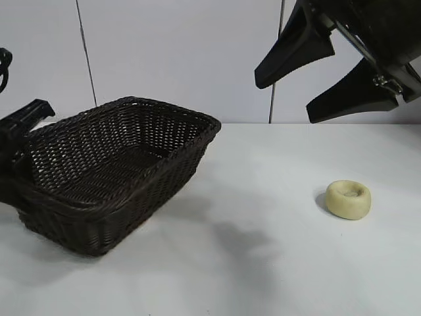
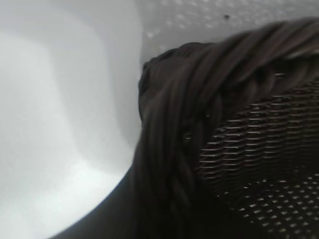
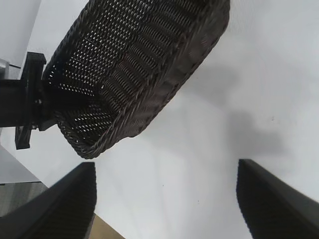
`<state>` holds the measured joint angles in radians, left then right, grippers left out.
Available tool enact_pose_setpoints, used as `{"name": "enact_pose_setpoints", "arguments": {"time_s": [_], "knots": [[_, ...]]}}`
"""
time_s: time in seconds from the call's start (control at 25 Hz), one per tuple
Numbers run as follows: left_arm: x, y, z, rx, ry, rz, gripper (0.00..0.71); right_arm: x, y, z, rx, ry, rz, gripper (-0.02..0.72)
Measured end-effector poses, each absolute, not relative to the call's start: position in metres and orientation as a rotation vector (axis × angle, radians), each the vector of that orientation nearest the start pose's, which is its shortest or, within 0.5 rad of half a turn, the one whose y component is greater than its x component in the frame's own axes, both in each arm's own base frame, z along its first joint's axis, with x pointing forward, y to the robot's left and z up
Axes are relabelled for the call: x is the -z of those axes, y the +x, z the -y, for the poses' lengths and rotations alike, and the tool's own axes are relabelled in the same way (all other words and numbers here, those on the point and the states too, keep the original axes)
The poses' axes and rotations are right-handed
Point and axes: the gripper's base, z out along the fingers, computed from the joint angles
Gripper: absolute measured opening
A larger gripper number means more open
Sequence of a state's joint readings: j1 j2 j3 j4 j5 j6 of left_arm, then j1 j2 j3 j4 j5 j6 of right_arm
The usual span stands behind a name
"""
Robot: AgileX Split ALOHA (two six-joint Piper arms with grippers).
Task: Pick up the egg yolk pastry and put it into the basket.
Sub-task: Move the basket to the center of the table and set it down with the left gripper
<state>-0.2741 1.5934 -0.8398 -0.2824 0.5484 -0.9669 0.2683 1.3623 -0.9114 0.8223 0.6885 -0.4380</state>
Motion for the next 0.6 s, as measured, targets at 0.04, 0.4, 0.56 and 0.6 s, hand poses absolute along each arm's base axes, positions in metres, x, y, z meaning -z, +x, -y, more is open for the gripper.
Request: {"name": "enact_pose_setpoints", "arguments": {"time_s": [0.04,0.4,0.56,0.6], "knots": [[-0.189,0.276,0.092,0.543,-1.243,-2.619,0.100,-0.277,0.252,-0.113,-0.821,-0.237,-2.468,0.558],[-0.214,0.287,0.097,0.527,-0.841,-2.729,0.100,-0.277,0.252,-0.113,-0.821,-0.237,-2.468,0.558],[-0.224,0.293,0.099,0.500,-0.602,-2.777,0.100,-0.277,0.252,-0.113,-0.821,-0.237,-2.468,0.558],[-0.226,0.297,0.101,0.493,-0.550,-2.790,0.100,-0.277,0.252,-0.113,-0.821,-0.237,-2.468,0.558]]}}
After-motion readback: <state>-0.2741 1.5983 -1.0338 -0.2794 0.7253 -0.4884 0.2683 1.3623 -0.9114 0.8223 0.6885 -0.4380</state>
